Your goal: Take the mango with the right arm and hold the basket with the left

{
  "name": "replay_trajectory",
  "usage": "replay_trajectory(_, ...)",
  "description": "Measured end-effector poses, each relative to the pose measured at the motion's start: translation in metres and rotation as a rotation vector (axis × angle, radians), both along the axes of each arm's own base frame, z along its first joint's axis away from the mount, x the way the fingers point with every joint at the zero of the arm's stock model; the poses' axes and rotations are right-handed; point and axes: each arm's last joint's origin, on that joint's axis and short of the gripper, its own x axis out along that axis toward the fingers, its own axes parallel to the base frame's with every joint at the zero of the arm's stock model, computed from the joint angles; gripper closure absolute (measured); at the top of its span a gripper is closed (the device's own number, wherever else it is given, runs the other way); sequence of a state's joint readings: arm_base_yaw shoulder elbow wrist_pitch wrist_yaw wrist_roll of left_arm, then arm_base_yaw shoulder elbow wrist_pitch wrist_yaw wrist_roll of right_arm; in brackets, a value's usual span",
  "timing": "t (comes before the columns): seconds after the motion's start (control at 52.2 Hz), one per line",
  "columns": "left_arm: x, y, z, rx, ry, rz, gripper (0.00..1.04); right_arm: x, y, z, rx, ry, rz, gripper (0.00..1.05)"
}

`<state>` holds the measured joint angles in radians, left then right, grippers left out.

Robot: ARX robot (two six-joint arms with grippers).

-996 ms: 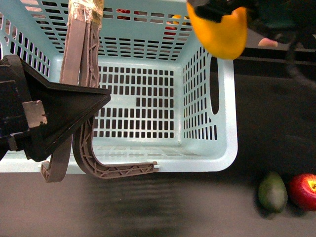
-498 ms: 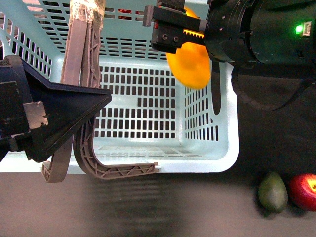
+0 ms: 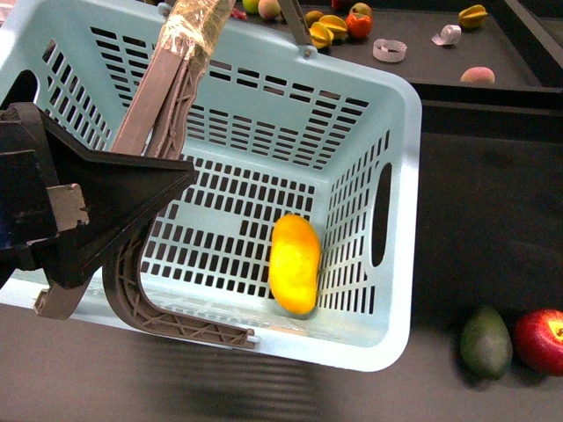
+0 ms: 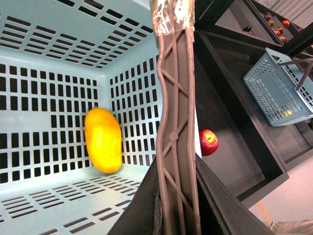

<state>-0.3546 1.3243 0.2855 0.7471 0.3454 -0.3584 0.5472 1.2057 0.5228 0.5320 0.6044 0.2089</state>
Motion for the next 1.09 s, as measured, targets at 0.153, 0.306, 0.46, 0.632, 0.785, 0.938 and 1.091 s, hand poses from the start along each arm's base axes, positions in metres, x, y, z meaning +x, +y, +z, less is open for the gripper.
replay_trajectory(0.153, 0.0, 0.0, 0.0, -0.003, 0.001, -0.012, 0.93, -0.053, -0.026, -0.001, 0.018, 0.001, -0.131, 0.08)
replay_trajectory(0.306, 0.0, 0.0, 0.0, -0.001, 0.0, -0.007, 0.93, -0.091, -0.04, -0.005, 0.014, 0.025, -0.227, 0.08)
replay_trajectory(0.46, 0.0, 0.0, 0.0, 0.002, -0.002, -0.001, 0.93, -0.099, -0.041, -0.008, 0.025, 0.037, -0.246, 0.08)
replay_trajectory(0.632, 0.0, 0.0, 0.0, 0.004, -0.004, -0.005, 0.93, -0.099, -0.042, -0.008, 0.04, 0.032, -0.233, 0.09)
replay_trajectory(0.785, 0.0, 0.0, 0.0, 0.005, -0.005, -0.008, 0.93, -0.102, -0.058, -0.02, 0.021, -0.101, 0.042, 0.34)
replay_trajectory(0.938, 0.0, -0.001, 0.0, 0.007, -0.007, -0.01, 0.93, -0.105, -0.073, -0.029, -0.083, -0.12, 0.086, 0.59)
replay_trajectory(1.091, 0.0, 0.0, 0.0, 0.007, -0.006, -0.007, 0.93, -0.107, -0.085, -0.038, -0.114, -0.113, 0.083, 0.84)
